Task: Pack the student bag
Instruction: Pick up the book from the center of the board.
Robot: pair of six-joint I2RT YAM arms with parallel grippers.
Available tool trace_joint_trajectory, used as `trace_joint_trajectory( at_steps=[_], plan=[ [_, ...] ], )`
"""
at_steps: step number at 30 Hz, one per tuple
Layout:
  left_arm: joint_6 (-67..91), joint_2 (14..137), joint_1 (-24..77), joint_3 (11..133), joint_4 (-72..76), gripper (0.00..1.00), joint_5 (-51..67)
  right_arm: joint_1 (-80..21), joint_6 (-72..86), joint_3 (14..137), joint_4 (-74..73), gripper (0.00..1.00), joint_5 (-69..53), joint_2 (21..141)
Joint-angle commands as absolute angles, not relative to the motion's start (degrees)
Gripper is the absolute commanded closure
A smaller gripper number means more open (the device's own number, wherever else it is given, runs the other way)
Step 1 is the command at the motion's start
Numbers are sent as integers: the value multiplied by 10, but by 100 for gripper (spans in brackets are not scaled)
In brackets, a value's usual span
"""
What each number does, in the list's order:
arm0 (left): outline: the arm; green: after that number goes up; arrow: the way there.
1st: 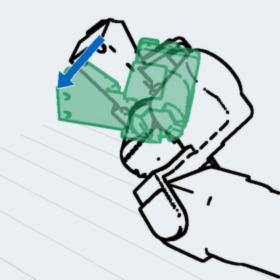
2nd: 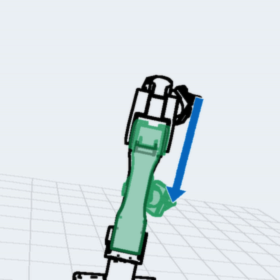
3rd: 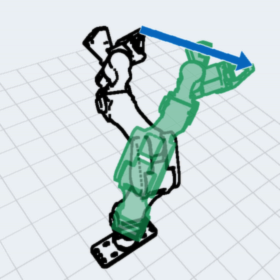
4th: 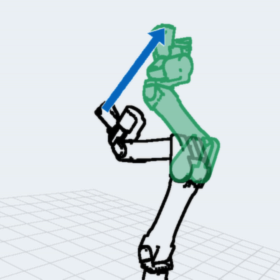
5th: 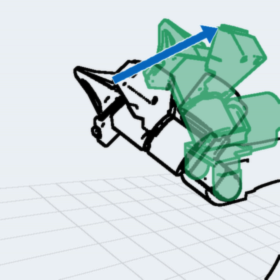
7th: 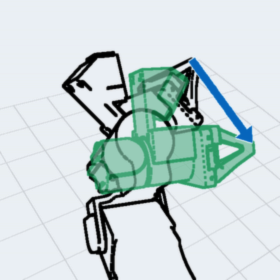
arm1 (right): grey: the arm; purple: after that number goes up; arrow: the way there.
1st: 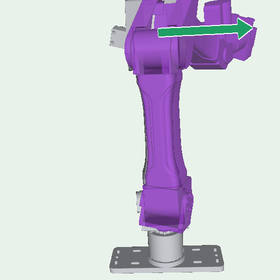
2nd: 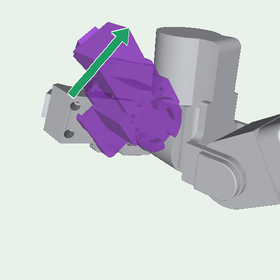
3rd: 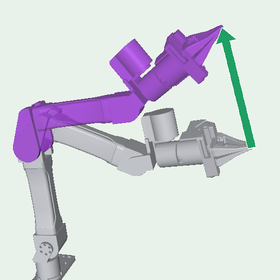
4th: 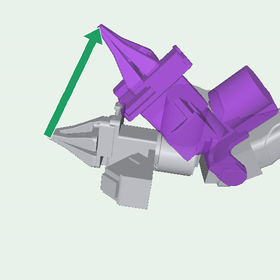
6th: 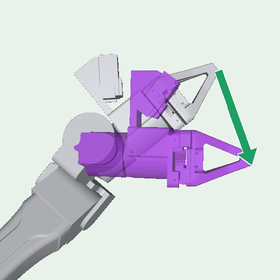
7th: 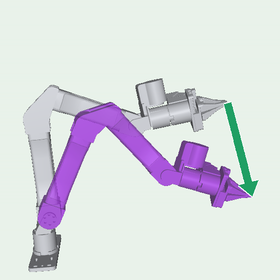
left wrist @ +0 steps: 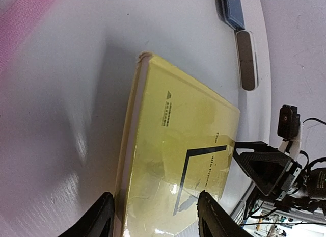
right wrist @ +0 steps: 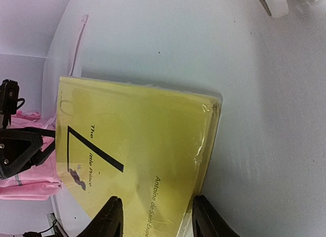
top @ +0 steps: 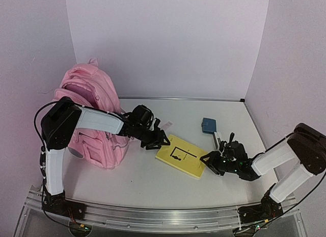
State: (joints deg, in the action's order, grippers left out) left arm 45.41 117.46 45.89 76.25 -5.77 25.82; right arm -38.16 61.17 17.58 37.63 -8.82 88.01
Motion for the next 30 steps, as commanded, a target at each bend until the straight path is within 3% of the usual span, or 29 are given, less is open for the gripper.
trace_joint_trajectory(
  at_steps=[1,26,30],
  plan=[
    [481,1122,496,790,66,45,392,-392,623,192,439,55,-130,925],
    [498,1097,527,797,76,46,418,-392,643,228,550,57,-184,1057],
    [453,1098,533,832,-36,46,372,-392,645,226,559,57,-181,1060]
  ],
)
